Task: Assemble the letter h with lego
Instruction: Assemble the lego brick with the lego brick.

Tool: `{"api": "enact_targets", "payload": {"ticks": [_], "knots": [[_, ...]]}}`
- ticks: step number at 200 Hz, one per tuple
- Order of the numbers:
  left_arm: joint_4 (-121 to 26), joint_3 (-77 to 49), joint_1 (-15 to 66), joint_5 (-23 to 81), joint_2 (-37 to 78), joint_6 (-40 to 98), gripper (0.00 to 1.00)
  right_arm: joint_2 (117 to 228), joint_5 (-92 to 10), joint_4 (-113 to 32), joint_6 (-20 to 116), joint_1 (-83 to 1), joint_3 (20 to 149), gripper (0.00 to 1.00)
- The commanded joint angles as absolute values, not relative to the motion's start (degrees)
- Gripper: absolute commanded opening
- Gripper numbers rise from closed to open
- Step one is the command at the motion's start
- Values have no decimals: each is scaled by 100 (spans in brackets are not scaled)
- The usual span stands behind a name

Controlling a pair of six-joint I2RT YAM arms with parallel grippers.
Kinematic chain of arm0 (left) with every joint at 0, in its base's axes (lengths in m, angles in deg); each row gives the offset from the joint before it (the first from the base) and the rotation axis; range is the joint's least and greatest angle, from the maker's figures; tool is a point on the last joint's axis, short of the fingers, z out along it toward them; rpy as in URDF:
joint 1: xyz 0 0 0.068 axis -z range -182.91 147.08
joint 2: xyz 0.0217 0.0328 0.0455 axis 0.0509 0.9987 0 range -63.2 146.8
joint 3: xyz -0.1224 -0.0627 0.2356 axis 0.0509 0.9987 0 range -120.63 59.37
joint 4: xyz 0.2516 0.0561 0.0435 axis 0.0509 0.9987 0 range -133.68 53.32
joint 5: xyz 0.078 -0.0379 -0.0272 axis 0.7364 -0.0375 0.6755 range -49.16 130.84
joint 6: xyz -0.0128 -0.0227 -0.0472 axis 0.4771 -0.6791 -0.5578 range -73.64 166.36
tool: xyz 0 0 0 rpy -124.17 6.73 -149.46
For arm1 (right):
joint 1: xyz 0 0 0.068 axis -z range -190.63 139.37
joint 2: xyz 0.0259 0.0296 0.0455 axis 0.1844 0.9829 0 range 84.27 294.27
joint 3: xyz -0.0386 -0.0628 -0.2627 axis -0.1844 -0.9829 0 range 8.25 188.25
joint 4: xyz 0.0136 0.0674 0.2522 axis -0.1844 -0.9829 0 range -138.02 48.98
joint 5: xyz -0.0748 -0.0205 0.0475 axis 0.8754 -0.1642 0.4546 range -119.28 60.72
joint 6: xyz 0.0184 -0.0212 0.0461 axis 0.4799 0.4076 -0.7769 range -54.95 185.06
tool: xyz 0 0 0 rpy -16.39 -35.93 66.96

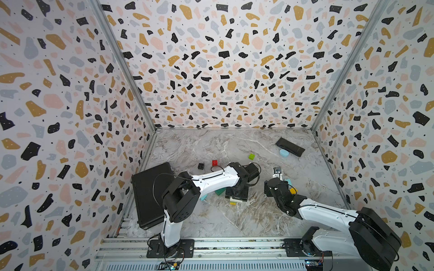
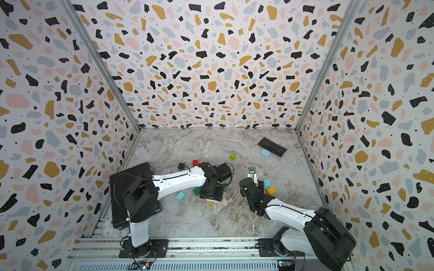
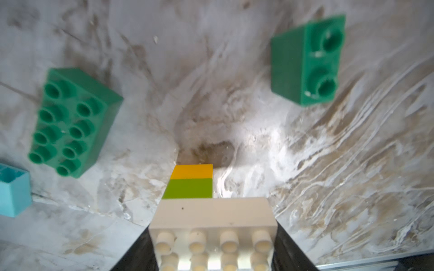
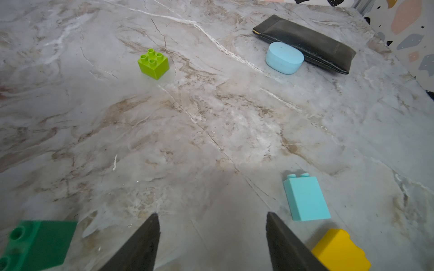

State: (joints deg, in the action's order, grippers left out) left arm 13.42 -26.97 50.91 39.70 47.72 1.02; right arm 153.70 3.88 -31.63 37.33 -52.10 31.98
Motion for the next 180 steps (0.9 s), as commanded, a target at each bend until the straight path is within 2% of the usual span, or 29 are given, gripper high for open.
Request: {"api": "enact_targets", "payload": {"ticks": [1,68,180], "knots": [[1845,-3329,4893,4124,4875,48,0,15443,364,-3146,3591,-5193,3402,73],[2443,-4777,4667,3970,5718,53,0,15544,247,-3138,3324,-5098,3450,71],[2549,-5455,4630,3794,6350,36,0,15566,63,-3116,3286,-4968,3485,70]]}}
